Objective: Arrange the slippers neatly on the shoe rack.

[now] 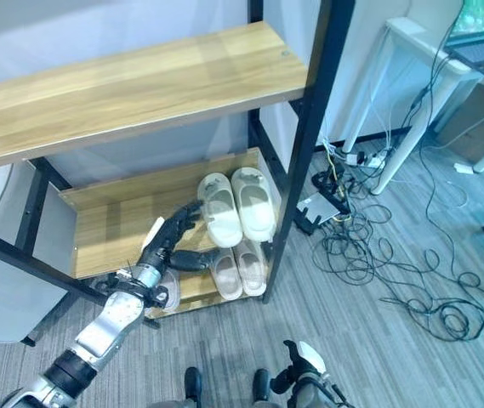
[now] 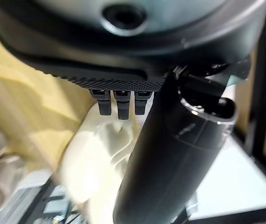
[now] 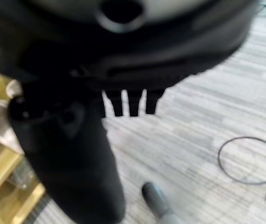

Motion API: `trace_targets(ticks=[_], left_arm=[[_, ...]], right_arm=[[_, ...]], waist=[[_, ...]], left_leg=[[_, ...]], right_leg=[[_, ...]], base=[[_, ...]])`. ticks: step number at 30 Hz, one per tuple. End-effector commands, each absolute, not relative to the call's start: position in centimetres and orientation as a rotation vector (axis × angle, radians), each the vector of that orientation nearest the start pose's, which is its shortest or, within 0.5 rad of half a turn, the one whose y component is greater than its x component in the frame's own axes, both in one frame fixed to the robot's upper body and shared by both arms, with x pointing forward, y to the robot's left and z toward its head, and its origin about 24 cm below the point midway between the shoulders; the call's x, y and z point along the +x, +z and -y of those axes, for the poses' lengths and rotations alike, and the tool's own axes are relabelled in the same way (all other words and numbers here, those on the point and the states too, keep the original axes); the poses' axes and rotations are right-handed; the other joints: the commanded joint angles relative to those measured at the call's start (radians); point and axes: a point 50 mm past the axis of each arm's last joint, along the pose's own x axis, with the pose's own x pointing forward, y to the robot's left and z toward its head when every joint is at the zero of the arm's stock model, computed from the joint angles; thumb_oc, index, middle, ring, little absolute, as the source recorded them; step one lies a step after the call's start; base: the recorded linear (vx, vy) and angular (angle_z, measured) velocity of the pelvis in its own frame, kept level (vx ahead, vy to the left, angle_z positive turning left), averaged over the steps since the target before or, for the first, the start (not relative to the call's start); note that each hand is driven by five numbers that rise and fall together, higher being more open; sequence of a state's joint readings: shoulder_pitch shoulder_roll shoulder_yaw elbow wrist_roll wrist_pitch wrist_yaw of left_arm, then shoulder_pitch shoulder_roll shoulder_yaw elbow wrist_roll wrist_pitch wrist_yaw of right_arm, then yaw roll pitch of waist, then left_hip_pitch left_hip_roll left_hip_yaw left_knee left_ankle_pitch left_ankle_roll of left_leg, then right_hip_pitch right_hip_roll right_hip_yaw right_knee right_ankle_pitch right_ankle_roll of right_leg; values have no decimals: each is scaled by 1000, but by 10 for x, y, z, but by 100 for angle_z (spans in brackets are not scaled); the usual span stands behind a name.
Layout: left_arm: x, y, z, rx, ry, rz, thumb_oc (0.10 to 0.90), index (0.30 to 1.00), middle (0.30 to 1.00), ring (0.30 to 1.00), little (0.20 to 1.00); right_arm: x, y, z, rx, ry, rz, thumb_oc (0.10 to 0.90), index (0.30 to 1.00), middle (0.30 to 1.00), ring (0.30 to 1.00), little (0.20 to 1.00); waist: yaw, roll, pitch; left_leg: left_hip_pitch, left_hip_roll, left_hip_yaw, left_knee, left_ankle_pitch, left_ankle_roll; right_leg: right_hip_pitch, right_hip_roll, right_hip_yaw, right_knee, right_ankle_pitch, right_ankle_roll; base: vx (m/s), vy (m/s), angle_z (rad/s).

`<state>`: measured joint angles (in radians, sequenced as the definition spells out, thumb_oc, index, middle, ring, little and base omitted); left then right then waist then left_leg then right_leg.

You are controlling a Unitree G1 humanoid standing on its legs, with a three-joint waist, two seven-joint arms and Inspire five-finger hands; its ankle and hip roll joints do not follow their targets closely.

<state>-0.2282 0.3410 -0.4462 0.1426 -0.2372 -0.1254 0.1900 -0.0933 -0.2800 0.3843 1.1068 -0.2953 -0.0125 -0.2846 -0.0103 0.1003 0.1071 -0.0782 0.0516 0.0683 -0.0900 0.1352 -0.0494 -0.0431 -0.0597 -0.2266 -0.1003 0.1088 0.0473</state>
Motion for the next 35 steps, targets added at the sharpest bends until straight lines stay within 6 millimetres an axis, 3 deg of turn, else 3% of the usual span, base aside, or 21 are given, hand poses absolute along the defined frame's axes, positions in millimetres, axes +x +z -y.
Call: trace_targets(ticks=[1,5,12,15,27,35], left_arm=[[282,91,-117,77,-276,278,800,900,900,900,900],[261,63,-140,99,-254,162,800,900,900,900,900],[208,-7,-187,216,-210,-176,800,900,900,900,900],[198,-24,-193,221,-187,-261,800,900,900,900,900],[143,-129,-220,520,-71,-831,800,900,900,900,900],[123,-148,-223,555,-22,-987,800,900,900,900,900]], right_arm=[[159,-138,221,-867,103,-890,800,900,900,900,900],[158,-139,221,-845,87,-904,800,900,900,900,900],[144,-142,229,-816,67,-953,800,900,900,900,900],[141,-143,229,-812,66,-959,800,900,900,900,900],[135,-147,227,-784,64,-977,800,900,900,900,900],[126,-151,228,-723,3,-1028,800,900,900,900,900]], waist=[[46,-32,-66],[78,-49,-70],[136,-81,-82],[143,-88,-84],[120,-98,-89],[93,-93,-101]], left_leg=[[-10,-9,-25,3,-96,-43],[-4,-7,-46,3,-92,-45],[12,-8,-83,3,-92,-41],[14,-7,-91,3,-90,-40],[27,-5,-87,3,-92,-33],[45,-6,-68,3,-105,-27]], right_leg=[[12,-62,-69,13,-121,54],[32,-58,-92,13,-127,49],[72,-55,-137,13,-133,48],[79,-53,-146,13,-136,46],[87,-50,-140,13,-135,43],[90,-51,-118,13,-135,46]], base=[[-7,-8,16],[-6,-14,13],[5,0,20],[6,0,16],[3,19,4],[15,25,-4]])
